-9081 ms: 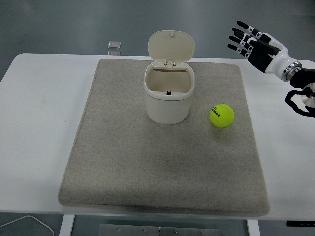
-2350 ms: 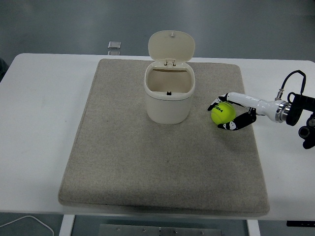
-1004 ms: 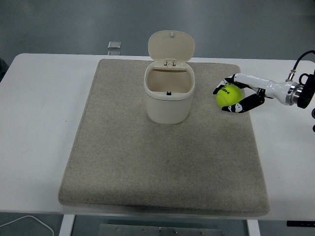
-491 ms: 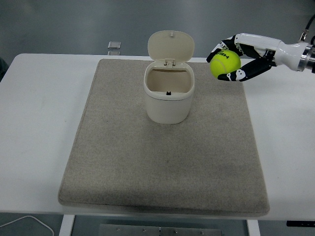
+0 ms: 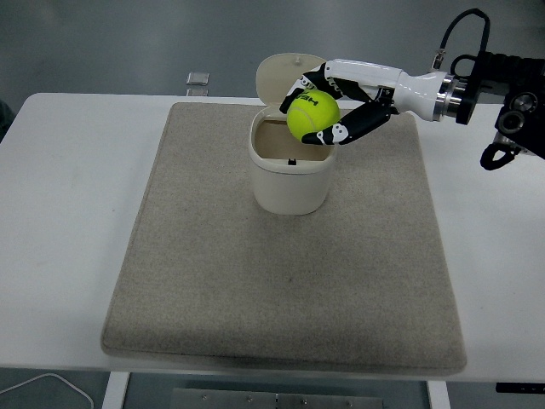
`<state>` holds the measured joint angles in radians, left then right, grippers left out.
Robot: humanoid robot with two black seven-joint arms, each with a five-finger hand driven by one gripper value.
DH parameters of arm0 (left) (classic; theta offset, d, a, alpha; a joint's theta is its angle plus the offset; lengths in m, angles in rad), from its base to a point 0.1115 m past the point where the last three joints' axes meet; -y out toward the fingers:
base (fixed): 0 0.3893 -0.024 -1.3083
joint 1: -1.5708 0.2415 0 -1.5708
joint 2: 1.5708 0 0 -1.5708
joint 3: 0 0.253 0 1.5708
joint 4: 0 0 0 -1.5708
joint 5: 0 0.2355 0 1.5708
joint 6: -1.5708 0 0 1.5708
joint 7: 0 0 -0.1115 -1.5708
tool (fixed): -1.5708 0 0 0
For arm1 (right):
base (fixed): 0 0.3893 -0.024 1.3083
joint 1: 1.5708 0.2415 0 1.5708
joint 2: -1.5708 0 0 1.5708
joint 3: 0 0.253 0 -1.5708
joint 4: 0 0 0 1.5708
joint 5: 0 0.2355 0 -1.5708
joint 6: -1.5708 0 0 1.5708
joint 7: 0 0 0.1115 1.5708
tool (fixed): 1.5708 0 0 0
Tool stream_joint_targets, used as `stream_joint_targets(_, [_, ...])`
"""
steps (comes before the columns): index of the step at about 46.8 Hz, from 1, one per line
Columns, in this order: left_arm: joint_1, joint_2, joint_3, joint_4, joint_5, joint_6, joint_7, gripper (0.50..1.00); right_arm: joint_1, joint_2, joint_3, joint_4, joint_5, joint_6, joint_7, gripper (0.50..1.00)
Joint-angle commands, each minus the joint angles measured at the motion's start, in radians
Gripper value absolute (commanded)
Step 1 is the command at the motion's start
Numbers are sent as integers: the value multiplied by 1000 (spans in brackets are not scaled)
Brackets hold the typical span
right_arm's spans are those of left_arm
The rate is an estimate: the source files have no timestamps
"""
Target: Pick up the tennis ball and place it in the box.
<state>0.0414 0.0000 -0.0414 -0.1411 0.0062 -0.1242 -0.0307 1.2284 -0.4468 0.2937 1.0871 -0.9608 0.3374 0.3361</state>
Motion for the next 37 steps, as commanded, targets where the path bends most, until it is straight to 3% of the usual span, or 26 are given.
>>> stream_joint_targets(1, [0, 0, 0, 0, 0, 0, 0, 996, -1, 26, -5, -10, -10, -14, 0, 500])
stream_joint_targets(15, [0, 0, 0, 0, 0, 0, 0, 996, -1, 72, -53, -45, -15, -67, -2, 506])
stream_joint_targets(25, [0, 0, 0, 0, 0, 0, 0, 996, -7, 74, -70, -59, -13, -115, -2, 580])
stream_joint_targets(29, [0, 0, 0, 0, 0, 0, 0, 996, -7, 74, -70, -64, -13, -115, -2, 627])
stream_joint_targets(33, [0, 0, 0, 0, 0, 0, 0, 996, -9, 74, -71, -65, -13, -115, 0, 711])
stream_joint_targets(37, [0, 0, 0, 0, 0, 0, 0, 996, -12, 74, -71, -65, -13, -115, 0, 746])
